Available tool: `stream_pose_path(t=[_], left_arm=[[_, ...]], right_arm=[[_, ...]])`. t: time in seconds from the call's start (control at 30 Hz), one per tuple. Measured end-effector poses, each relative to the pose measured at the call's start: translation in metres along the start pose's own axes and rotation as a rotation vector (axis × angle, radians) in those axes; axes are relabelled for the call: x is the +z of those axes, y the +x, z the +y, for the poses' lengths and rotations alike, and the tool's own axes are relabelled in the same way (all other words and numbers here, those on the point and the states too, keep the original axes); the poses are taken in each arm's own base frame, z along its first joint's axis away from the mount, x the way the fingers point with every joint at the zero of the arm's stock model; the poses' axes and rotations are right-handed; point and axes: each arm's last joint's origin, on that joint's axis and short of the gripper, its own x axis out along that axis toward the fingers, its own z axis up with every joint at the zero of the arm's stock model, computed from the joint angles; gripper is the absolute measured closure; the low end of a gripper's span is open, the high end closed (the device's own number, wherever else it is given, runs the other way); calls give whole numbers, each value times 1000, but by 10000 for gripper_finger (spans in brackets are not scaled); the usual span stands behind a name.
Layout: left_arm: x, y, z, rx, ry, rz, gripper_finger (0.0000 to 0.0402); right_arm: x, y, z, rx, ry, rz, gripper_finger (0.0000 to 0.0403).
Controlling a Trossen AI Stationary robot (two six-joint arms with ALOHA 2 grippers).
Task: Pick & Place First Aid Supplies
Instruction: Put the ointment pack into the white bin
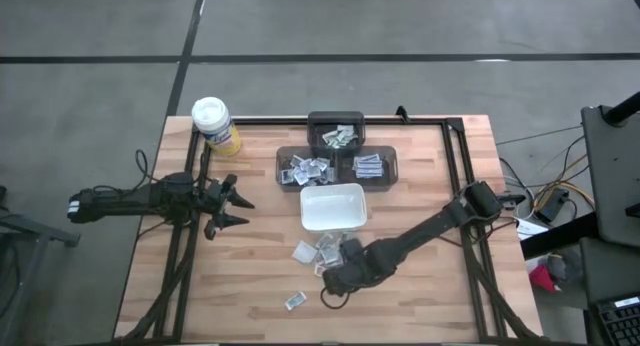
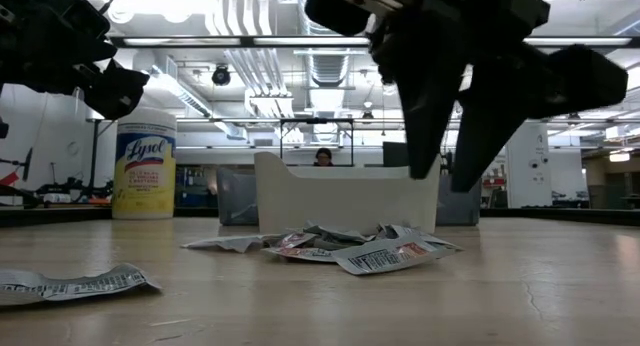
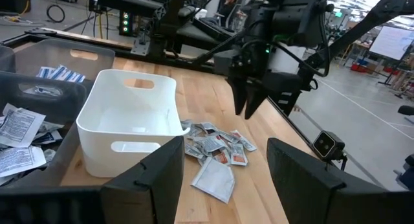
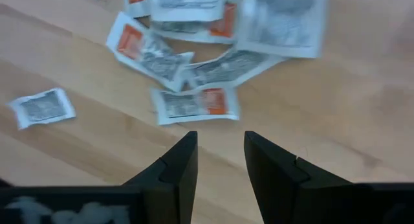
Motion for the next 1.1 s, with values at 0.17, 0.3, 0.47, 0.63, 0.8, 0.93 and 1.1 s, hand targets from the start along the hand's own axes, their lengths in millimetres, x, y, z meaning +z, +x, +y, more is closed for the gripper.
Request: stream_pose_path(t=[0.17,0.3,0.47,0.63,0.8,0.93,1.1], left_arm=[[0,0,0,0,1,0,186],[0,0,0,1,2,0,186],[0,0,0,0,2,0,186],[0,0,0,0,1,0,186],[0,0,0,0,1,-1,186],[0,0,0,0,2,-3,186],[3,0,-1,-5,9,-26,186]], right_arm=[[-1,15,-2,78,27,13,280],[0,22,-10,48,58,7,280],[1,24,-12,44,90,6,280],[1,26,-13,43,90,6,280],[5,32,-20,16,97,-5,280],[9,33,-20,17,106,-12,280],[11,34,-17,37,106,-9,280]])
